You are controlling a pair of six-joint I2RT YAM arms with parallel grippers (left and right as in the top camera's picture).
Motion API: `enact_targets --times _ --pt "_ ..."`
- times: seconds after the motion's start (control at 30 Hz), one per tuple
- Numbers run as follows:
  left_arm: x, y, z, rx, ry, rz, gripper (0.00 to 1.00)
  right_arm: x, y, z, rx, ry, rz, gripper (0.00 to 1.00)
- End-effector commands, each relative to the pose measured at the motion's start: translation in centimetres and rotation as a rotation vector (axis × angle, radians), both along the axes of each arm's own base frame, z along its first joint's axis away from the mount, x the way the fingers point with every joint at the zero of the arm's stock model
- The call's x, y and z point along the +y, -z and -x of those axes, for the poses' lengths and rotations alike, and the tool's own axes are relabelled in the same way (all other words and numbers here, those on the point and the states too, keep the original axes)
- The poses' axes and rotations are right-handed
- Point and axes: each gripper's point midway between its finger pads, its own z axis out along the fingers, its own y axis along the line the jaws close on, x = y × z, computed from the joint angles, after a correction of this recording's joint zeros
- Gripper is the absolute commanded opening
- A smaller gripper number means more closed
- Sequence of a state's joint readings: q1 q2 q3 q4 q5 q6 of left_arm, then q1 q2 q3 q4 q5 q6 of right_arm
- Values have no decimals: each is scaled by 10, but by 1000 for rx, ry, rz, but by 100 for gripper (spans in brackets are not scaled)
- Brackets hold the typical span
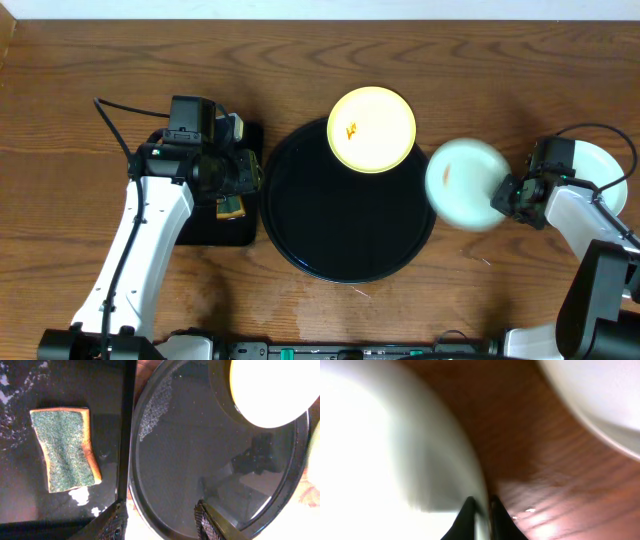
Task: Clean dirty plates on tray and stack at the side
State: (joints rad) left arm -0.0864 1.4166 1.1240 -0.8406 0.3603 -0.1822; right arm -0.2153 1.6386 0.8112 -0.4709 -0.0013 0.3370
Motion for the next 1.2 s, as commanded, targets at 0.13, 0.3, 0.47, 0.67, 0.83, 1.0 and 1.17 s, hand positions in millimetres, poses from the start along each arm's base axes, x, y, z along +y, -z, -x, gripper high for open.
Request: enact_targets --times 0.13,0.3,0.47,0.67,0.83,1.0,1.17 --pt "2 -5 -3 -18 1 -7 46 51 -26 -17 -129 -280 -105 1" --pt "2 -5 -2 -17 1 -7 46 94 -49 -19 -189 -464 -85 1" --pt "2 -5 -1 -13 1 -8 46 144 -54 -11 -201 -637 -89 1" --pt "2 -5 -1 -11 -4 -6 46 185 -54 1 -201 -768 -99 1" --pt "2 -3 2 4 -3 -6 46 201 -52 12 -173 -785 -122 2" --pt "-3 -5 4 9 7 20 46 205 -55 8 -212 -885 -88 33" --pt "-16 -9 4 6 32 78 46 209 -51 2 -236 -989 -56 39"
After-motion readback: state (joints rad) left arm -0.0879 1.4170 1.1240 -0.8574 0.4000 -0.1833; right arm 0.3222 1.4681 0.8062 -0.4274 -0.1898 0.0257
